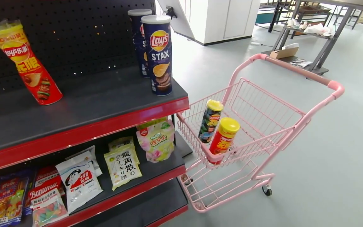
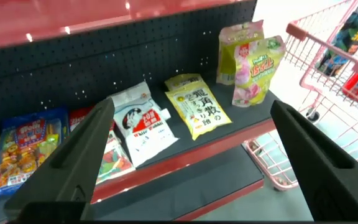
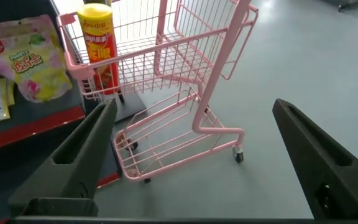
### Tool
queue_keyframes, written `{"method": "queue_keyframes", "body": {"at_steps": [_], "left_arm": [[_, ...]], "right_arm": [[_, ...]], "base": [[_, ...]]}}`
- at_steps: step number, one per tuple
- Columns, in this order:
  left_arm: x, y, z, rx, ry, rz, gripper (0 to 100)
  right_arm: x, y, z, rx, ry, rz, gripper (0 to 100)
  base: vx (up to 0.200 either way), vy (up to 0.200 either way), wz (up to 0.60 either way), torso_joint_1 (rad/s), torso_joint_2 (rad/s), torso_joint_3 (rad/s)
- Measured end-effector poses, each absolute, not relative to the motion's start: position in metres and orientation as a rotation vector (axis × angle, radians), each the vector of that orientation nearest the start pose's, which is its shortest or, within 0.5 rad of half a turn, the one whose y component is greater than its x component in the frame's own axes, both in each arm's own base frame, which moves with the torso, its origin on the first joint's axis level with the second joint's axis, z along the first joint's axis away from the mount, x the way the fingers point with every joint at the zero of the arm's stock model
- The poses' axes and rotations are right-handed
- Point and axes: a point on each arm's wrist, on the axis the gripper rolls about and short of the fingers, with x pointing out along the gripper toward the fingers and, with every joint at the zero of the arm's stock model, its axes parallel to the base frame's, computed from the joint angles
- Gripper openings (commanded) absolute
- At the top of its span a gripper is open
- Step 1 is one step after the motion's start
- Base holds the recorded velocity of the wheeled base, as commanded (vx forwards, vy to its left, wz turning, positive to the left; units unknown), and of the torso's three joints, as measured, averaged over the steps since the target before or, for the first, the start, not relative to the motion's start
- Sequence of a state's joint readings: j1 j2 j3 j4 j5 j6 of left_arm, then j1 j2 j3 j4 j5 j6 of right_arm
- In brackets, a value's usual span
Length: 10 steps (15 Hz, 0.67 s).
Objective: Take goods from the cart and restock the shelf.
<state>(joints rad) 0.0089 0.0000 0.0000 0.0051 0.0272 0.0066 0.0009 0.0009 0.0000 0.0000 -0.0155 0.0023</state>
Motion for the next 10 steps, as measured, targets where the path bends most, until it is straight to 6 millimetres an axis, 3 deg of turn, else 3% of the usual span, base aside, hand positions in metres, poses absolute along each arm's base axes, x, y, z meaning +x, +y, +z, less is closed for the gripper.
{"method": "queue_keyframes", "body": {"at_steps": [7,10], "left_arm": [[-0.0228,0.0004,0.075,0.006,0.005,0.036,100],[-0.0228,0.0004,0.075,0.007,0.004,0.036,100]], "right_arm": [[-0.0227,-0.0003,0.0755,0.003,0.001,-0.012,100],[-0.0227,-0.0003,0.0755,-0.005,0.002,-0.007,100]], "base": [[0.0,0.0,0.0,-0.146,0.52,0.371],[0.0,0.0,0.0,-0.046,0.19,0.141]]}}
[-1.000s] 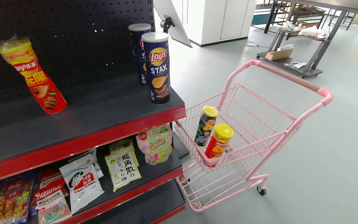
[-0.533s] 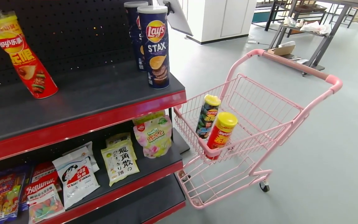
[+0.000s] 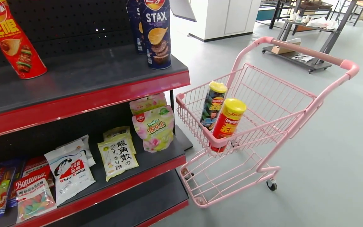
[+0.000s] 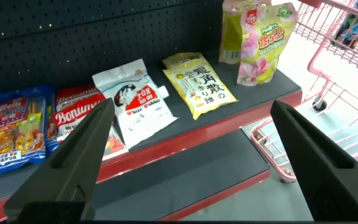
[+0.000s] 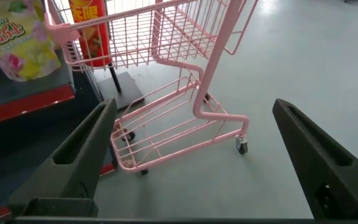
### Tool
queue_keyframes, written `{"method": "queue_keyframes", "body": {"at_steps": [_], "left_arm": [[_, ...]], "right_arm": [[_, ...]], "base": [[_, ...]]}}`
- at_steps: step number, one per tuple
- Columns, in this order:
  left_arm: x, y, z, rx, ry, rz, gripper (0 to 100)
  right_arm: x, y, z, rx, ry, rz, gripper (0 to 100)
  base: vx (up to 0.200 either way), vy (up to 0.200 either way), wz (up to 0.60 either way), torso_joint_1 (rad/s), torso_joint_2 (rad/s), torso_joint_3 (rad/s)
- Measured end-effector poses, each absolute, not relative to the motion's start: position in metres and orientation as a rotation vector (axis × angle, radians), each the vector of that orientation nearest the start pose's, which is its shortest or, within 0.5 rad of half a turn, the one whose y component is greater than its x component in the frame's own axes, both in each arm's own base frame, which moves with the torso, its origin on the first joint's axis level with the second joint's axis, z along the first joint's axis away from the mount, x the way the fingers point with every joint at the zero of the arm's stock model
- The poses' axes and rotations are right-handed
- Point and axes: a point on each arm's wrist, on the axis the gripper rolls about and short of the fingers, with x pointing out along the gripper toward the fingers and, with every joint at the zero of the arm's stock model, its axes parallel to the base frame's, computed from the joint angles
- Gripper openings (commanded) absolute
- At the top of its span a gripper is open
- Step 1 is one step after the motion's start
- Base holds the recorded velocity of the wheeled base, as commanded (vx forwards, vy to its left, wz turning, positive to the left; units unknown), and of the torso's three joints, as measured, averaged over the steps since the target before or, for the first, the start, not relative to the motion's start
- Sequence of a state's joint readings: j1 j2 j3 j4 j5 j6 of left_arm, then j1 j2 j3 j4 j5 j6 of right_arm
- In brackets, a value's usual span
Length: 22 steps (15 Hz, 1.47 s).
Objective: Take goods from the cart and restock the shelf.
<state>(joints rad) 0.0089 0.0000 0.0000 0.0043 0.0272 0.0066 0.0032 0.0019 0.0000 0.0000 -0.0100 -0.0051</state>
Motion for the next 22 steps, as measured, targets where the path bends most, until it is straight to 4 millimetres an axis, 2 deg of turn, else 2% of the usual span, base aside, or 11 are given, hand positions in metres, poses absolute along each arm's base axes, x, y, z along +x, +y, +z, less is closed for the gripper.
{"method": "queue_keyframes", "body": {"at_steps": [3,4,5,7,9,11,13,15,17,19,22], "left_arm": [[-0.023,0.0,0.075,0.007,0.004,0.036,100],[-0.023,0.0,0.075,0.007,0.004,0.036,100],[-0.023,0.0,0.075,0.007,0.004,0.036,100],[-0.023,0.0,0.075,0.007,0.004,0.036,100],[-0.023,0.0,0.075,0.007,0.004,0.036,100],[-0.023,0.0,0.075,0.007,0.004,0.036,100],[-0.023,0.0,0.075,0.007,0.004,0.036,100],[-0.023,0.0,0.075,0.007,0.004,0.036,100],[-0.023,0.0,0.075,0.007,0.004,0.036,100],[-0.023,0.0,0.075,0.007,0.004,0.036,100],[-0.023,0.0,0.075,0.008,0.004,0.036,100]], "right_arm": [[-0.022,0.0,0.078,-0.017,0.014,0.006,100],[-0.023,0.0,0.089,0.002,-0.002,0.017,100],[-0.024,0.0,0.11,0.045,-0.03,0.026,100],[-0.019,0.0,0.169,0.113,-0.071,0.047,100],[0.018,0.002,0.225,0.14,-0.021,0.091,100],[0.084,0.008,0.254,0.158,0.064,0.158,100],[0.155,0.019,0.253,0.167,0.12,0.236,100],[0.22,0.031,0.23,0.167,0.145,0.308,100],[0.268,0.047,0.197,0.156,0.187,0.371,100],[0.295,0.067,0.172,0.138,0.23,0.439,100],[0.312,0.084,0.147,0.115,0.295,0.475,100]], "base": [[0.0,0.0,0.0,-0.006,0.02,0.017],[0.0,0.0,0.0,0.0,0.0,0.0],[0.0,0.0,0.0,0.0,0.0,0.0],[0.0,0.0,0.0,0.0,0.0,0.0],[0.0,0.0,0.0,0.0,0.0,0.0],[0.0,0.0,0.0,0.0,0.0,0.0],[0.0,0.0,0.0,0.0,0.0,0.0],[0.0,0.0,0.0,0.0,0.0,0.0],[0.0,0.0,0.0,0.0,0.0,0.0],[0.0,0.0,0.0,0.0,0.0,0.0],[0.0,0.0,0.0,0.0,0.0,0.0]]}}
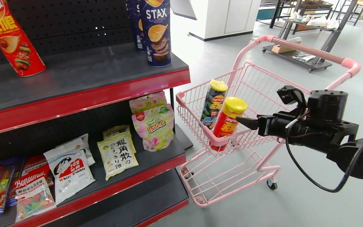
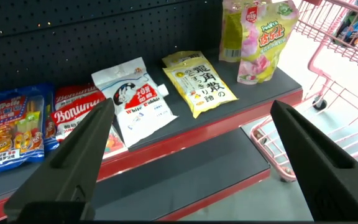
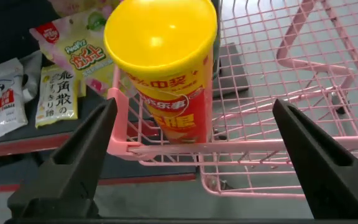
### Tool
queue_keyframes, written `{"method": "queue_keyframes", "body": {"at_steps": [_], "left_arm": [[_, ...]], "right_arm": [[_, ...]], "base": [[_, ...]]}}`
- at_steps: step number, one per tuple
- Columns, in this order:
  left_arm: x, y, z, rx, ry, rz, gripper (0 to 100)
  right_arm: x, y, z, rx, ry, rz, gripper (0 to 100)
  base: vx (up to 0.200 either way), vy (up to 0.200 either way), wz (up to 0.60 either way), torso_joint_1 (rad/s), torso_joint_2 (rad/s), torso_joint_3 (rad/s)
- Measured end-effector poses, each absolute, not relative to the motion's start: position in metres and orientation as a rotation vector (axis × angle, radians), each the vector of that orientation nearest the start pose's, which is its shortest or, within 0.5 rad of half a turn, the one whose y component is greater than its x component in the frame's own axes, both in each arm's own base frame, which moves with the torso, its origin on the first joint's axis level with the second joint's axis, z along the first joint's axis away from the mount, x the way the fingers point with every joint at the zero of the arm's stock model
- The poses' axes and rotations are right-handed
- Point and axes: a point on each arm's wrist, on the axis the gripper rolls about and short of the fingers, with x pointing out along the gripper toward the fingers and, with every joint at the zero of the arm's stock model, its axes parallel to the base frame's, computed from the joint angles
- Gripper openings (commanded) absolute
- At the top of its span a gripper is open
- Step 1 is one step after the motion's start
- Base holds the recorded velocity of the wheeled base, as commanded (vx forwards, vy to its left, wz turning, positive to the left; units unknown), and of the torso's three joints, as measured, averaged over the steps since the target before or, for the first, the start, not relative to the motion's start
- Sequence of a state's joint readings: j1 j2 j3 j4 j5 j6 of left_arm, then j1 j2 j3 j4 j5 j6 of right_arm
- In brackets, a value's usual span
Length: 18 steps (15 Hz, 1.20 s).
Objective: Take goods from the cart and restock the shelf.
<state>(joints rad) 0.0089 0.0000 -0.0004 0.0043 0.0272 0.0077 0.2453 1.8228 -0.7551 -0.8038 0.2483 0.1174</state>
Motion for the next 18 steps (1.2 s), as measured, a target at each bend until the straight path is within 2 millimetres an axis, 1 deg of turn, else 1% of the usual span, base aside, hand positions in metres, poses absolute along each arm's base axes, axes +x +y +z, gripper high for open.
{"method": "queue_keyframes", "body": {"at_steps": [2,6,10,14,15,18], "left_arm": [[-0.023,0.0,0.075,0.007,0.005,0.036,100],[-0.023,0.0,0.075,0.008,0.004,0.036,100],[-0.023,0.0,0.075,0.007,0.005,0.036,100],[-0.023,0.0,0.075,0.007,0.005,0.036,100],[-0.023,0.0,0.075,0.007,0.005,0.036,100],[-0.023,0.0,0.075,0.007,0.005,0.036,100]], "right_arm": [[0.318,0.092,0.14,0.108,0.314,0.488,100],[0.331,0.102,0.133,0.104,0.32,0.493,100],[0.356,0.11,0.132,0.103,0.291,0.493,100],[0.374,0.12,0.128,0.102,0.274,0.501,100],[0.376,0.123,0.125,0.1,0.278,0.497,0],[0.379,0.128,0.117,0.095,0.289,0.487,0]], "base": [[0.0,0.0,0.0,0.0,0.0,0.0],[0.0,0.0,0.0,0.0,0.0,0.0],[0.0,0.0,0.0,0.0,0.0,0.0],[0.0,0.0,0.0,0.0,0.0,0.0],[0.0,0.0,0.0,0.0,0.0,0.0],[0.0,0.0,0.0,0.0,0.0,0.0]]}}
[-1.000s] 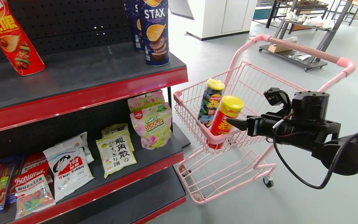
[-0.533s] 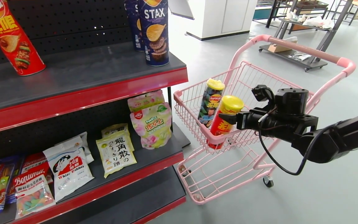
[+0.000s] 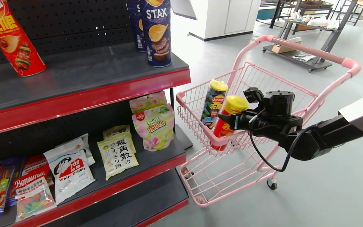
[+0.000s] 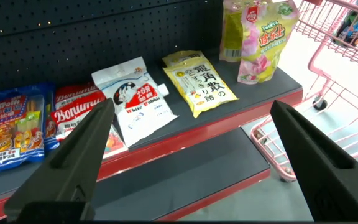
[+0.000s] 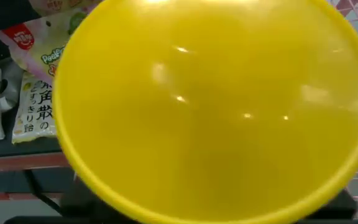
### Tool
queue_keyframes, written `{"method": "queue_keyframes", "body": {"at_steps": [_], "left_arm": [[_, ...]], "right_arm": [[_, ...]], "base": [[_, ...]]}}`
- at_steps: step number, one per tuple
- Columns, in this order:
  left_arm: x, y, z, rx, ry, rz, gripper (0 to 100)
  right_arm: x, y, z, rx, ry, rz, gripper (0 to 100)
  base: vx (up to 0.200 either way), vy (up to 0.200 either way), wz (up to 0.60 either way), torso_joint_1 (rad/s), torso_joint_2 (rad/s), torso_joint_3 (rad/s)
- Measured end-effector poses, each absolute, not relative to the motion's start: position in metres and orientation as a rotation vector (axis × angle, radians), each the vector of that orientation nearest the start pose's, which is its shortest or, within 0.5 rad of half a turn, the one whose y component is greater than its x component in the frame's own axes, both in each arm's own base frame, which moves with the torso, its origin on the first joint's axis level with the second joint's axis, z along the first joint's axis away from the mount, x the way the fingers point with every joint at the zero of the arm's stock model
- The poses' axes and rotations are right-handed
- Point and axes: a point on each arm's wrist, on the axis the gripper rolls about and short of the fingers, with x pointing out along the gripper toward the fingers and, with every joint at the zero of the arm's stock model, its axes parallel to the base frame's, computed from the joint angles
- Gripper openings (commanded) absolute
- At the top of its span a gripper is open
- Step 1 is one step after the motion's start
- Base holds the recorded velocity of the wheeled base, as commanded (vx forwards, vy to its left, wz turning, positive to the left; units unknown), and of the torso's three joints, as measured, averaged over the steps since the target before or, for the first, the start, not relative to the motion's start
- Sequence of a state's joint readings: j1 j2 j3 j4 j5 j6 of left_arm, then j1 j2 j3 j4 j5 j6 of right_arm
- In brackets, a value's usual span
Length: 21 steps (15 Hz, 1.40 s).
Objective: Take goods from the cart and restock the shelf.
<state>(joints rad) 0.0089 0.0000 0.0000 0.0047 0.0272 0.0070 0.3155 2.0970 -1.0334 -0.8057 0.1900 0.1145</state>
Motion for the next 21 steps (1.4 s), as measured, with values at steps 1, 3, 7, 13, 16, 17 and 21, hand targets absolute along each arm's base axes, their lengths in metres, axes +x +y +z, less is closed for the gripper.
{"method": "queue_keyframes", "body": {"at_steps": [1,3,7,13,16,17,21], "left_arm": [[-0.023,0.0,0.075,0.007,0.005,0.036,100],[-0.023,0.0,0.075,0.007,0.005,0.036,100],[-0.023,0.0,0.075,0.007,0.004,0.036,100],[-0.023,0.0,0.075,0.007,0.005,0.036,100],[-0.023,0.0,0.075,0.007,0.005,0.036,100],[-0.023,0.0,0.075,0.008,0.005,0.036,100],[-0.023,0.0,0.075,0.007,0.005,0.036,100]], "right_arm": [[0.379,0.13,0.116,0.095,0.289,0.487,0],[0.378,0.132,0.117,0.092,0.286,0.477,0],[0.37,0.129,0.151,0.09,0.221,0.452,0],[0.31,0.106,0.28,0.032,0.116,0.447,0],[0.24,0.099,0.31,-0.003,0.139,0.444,0],[0.215,0.094,0.309,-0.028,0.162,0.442,0],[0.135,0.077,0.264,-0.13,0.299,0.536,0]], "base": [[0.0,0.0,0.0,0.0,0.0,0.0],[0.0,0.0,0.0,0.0,0.0,0.0],[0.0,0.0,0.0,0.0,0.0,0.0],[0.0,0.0,0.0,0.0,0.0,0.0],[0.0,0.0,0.0,0.0,0.0,0.0],[0.0,0.0,0.0,0.0,0.0,0.0],[0.0,0.0,0.0,0.0,0.0,0.0]]}}
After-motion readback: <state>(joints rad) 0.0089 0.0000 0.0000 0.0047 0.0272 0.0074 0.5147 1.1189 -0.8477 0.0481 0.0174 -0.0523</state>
